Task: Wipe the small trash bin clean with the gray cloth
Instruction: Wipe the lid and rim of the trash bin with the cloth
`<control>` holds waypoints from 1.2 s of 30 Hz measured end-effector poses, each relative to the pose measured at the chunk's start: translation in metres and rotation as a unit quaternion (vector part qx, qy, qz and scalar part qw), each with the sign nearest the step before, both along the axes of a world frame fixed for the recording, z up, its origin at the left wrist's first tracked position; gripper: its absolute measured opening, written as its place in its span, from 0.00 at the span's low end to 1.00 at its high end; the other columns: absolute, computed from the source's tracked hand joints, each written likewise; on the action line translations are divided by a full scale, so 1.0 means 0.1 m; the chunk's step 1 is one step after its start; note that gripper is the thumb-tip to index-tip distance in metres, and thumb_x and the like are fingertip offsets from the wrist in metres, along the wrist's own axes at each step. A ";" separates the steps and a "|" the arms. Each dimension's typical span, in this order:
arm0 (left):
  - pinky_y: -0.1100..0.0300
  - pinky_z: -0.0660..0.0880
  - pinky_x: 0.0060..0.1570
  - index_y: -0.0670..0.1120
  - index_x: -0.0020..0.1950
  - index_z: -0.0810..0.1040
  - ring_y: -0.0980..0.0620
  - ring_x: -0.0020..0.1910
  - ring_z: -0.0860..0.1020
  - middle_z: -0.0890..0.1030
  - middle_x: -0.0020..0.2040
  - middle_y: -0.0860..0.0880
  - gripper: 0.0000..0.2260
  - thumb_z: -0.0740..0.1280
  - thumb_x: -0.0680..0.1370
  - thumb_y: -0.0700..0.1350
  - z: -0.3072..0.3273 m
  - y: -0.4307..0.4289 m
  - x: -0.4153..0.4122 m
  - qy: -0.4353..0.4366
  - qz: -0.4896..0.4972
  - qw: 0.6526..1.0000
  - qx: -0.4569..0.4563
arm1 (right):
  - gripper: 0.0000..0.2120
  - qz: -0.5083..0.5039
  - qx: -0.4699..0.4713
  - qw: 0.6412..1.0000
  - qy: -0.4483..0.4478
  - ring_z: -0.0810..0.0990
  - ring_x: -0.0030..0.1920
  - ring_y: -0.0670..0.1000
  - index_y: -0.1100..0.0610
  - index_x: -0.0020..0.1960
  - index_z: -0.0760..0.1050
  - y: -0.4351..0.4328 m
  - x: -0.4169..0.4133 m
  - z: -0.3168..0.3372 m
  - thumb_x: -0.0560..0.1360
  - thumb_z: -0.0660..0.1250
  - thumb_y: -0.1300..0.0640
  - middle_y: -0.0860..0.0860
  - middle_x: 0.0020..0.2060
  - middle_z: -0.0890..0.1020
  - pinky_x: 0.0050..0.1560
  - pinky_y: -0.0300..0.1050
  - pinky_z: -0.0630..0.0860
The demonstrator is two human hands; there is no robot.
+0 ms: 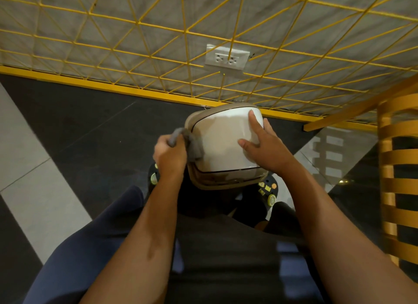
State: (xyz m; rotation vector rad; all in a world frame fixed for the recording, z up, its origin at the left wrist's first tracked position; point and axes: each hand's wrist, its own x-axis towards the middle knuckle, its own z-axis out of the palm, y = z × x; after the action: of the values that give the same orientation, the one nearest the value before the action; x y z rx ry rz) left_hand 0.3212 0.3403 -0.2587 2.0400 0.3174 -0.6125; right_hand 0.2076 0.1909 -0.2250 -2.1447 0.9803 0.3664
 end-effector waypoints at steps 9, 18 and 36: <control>0.61 0.71 0.50 0.42 0.58 0.77 0.50 0.54 0.75 0.78 0.55 0.45 0.13 0.67 0.75 0.44 -0.24 -0.16 0.48 -0.115 -0.156 0.980 0.036 | 0.35 -0.002 0.000 1.000 -0.005 0.52 0.75 0.60 0.44 0.75 0.40 0.01 0.00 -0.03 0.78 0.59 0.48 0.56 0.76 0.43 0.72 0.54 0.56; 0.59 0.69 0.35 0.46 0.43 0.69 0.50 0.43 0.72 0.73 0.39 0.50 0.09 0.69 0.73 0.43 -0.33 -0.04 0.43 0.016 -0.206 0.977 0.052 | 0.34 -0.006 0.001 1.000 0.004 0.53 0.74 0.62 0.44 0.75 0.40 0.01 0.02 0.01 0.78 0.59 0.48 0.55 0.76 0.44 0.71 0.55 0.57; 0.62 0.64 0.35 0.44 0.41 0.69 0.50 0.40 0.71 0.74 0.42 0.46 0.08 0.69 0.72 0.41 -0.42 0.01 0.24 -0.078 -0.157 0.983 0.058 | 0.35 -0.006 -0.001 1.000 0.001 0.53 0.75 0.60 0.44 0.75 0.40 0.08 0.06 -0.07 0.78 0.60 0.47 0.56 0.76 0.44 0.71 0.53 0.57</control>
State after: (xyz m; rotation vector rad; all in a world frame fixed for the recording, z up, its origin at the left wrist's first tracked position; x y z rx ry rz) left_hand 0.3455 0.3411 -0.3003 2.2570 -0.0653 -0.6302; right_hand 0.2138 0.1988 -0.2320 -2.1387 0.9955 0.3619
